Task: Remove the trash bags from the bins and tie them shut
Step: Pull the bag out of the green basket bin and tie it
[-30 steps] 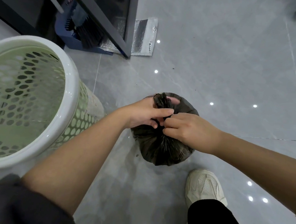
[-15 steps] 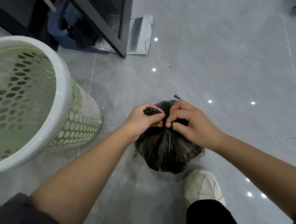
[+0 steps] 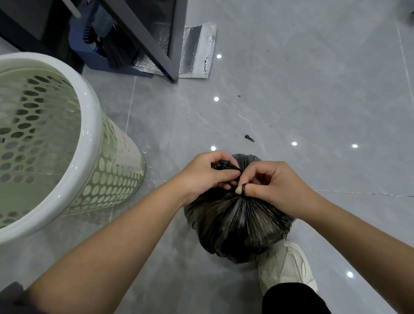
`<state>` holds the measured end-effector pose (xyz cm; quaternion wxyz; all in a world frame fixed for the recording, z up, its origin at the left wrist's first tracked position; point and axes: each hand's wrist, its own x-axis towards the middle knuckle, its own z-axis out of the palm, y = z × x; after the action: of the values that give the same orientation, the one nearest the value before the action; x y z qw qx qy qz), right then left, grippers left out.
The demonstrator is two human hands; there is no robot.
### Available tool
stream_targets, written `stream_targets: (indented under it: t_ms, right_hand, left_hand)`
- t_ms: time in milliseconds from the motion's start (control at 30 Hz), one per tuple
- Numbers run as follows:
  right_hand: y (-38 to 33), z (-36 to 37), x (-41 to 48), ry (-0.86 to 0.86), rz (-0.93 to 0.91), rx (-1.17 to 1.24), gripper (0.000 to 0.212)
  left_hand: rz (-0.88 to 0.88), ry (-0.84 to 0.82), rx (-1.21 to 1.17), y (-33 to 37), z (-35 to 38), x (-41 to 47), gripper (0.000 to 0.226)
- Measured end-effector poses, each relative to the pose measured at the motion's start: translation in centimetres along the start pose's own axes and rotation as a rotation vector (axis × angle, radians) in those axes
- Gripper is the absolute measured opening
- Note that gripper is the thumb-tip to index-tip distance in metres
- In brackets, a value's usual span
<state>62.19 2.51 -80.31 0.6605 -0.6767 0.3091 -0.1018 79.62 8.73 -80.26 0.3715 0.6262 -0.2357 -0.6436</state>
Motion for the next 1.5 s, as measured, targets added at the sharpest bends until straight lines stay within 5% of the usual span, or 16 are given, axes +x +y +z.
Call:
stream_targets:
  t_ms: [100, 333, 567, 900, 967, 1133, 1200, 1267, 1333, 1500]
  right_hand:
    - [0.1, 0.2, -0.2, 0.019, 0.004, -0.020, 0.012]
    - [1.0, 1.5, -0.5, 0.255, -0.071, -0.119, 0.011]
    - [0.7, 1.8, 0.0, 0.239, -0.049, -0.107, 0.015]
    - [0.8, 1.3, -0.1, 0.276, -0.047, -0.024, 0.016]
    - [0.7, 1.4, -0.1, 0.260, -0.116, -0.125, 0.016]
    - [0.7, 1.8, -0.3, 0.313, -0.132, -0.193, 0.016]
    - [0.6, 1.9, -0.2, 0.364, -0.076, -0.106, 0.018]
    - [0.5, 1.9, 0.0, 0.390, -0.027, -0.035, 0.016]
    - [0.4, 1.7, 0.2, 0.400, 0.018, 0.012, 0.020]
    - [0.0, 1.5, 0.5, 0.339, 0.104, 0.110, 0.018]
  left_hand:
    - [0.037, -0.004, 0.077, 0.4, -0.1, -0.6, 0.017]
    - [-0.060, 0.117, -0.219, -0.3, 0.7, -1.4, 0.019]
    - [0.436, 0.132, 0.936, -0.4, 0.0, -1.5, 0.027]
    - [0.510, -0.136, 1.272, -0.1, -1.4, -2.0, 0.020]
    - [0.434, -0.126, 1.112, -0.2, -1.2, -1.9, 0.027]
    - [-0.099, -0.101, 0.095, 0.0, -0.2, -2.1, 0.039]
    - [-0.160, -0.053, -0.230, -0.2, 0.6, -2.7, 0.039]
    - [-0.042, 0.027, -0.373, -0.8, 1.5, -3.5, 0.033]
    - [0.186, 0.134, -0.194, -1.7, 1.8, -3.9, 0.023]
    - [0.646, 0.150, 0.696, -2.0, 0.3, -3.0, 0.049]
